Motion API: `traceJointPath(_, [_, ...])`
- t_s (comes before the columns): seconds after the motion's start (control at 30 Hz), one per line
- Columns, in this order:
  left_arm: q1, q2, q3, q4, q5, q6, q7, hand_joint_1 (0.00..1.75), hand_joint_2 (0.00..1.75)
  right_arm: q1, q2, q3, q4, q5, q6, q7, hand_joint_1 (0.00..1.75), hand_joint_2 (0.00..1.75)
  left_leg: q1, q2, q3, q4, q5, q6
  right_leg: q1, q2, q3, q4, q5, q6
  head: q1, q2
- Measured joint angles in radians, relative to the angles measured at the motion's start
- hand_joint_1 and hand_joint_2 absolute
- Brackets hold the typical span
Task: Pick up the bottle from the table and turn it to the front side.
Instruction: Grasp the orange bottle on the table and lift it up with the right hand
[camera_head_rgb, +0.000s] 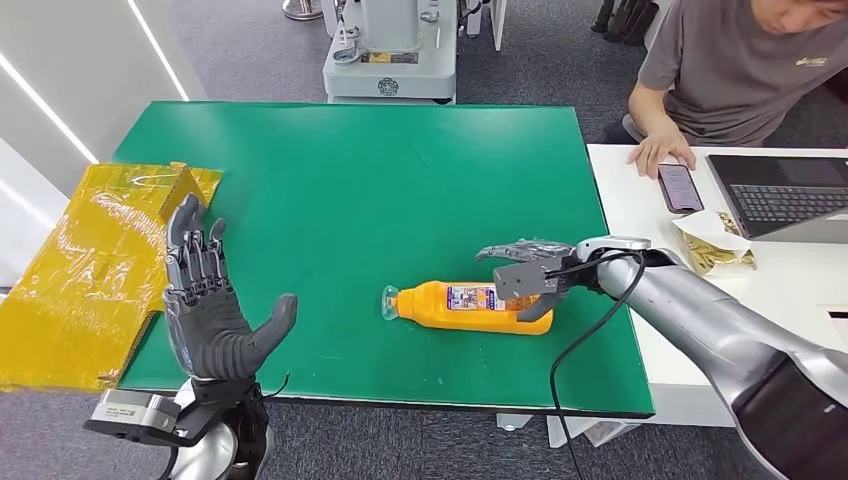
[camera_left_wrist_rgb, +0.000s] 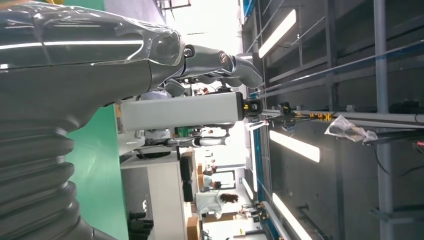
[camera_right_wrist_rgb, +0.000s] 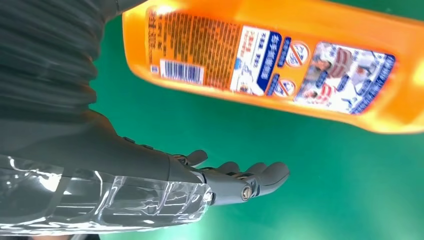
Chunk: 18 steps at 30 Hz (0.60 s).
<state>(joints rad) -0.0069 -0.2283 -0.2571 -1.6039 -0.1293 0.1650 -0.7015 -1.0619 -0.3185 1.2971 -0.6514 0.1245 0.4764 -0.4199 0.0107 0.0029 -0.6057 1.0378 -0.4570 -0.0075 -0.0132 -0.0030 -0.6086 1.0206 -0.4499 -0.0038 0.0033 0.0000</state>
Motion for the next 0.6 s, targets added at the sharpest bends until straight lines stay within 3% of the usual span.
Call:
traceJointPath(0.37, [0.0, -0.006, 0.0, 0.009, -0.009, -0.018, 0.0, 0.0, 1.75, 0.164, -0.075, -0.048, -0.058, 0.038, -0.076, 0.022, 0.0, 1.75, 0.0, 0.0, 0.0, 0.0, -0.001, 0.001, 0.0, -0.001, 0.0, -0.001, 0.0, 0.0, 0.0, 0.0])
traceJointPath(0.6, [-0.002, -0.006, 0.0, 0.01, 0.007, -0.015, 0.0, 0.0, 1.75, 0.25, -0.107, -0.142, -0.132, 0.077, -0.108, 0.056, 0.0, 1.75, 0.0, -0.001, 0.0, 0.0, -0.001, 0.001, 0.0, -0.001, 0.0, -0.001, 0.0, 0.0, 0.0, 0.0])
